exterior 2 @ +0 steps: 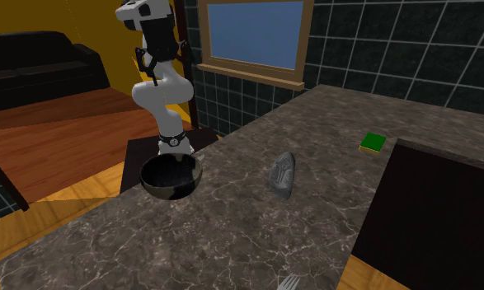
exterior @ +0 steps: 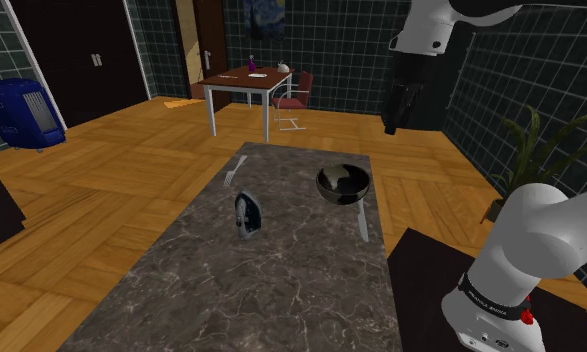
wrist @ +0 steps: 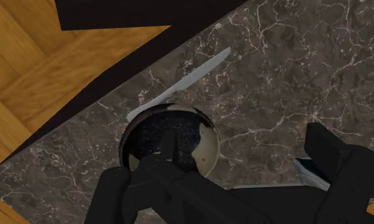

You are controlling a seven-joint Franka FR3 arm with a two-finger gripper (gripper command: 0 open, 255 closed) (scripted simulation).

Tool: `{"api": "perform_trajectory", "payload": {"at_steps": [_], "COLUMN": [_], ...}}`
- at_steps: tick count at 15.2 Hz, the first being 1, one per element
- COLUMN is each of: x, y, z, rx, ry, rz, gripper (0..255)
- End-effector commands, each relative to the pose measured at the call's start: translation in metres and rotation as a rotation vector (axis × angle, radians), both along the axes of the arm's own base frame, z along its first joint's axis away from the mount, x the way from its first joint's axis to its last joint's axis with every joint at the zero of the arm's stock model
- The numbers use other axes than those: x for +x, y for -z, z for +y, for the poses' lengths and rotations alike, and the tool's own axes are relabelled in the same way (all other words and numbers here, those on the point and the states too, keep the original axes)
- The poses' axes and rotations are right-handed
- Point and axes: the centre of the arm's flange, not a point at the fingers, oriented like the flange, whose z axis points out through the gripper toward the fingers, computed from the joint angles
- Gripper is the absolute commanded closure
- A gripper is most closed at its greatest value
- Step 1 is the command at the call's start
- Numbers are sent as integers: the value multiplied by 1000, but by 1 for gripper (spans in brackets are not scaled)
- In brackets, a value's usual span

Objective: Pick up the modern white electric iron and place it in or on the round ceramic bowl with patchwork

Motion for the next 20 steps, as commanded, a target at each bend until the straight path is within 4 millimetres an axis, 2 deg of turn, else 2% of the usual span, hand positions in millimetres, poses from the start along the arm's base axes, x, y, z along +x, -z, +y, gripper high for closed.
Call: {"api": "perform_trajectory", "payload": {"at_steps": [1,20], "x": [0,116], "y": [0,90], "z": [0,195], "rx": [0,-112], "ry": [0,-4], "rz": [0,-255], "gripper": [0,0]}}
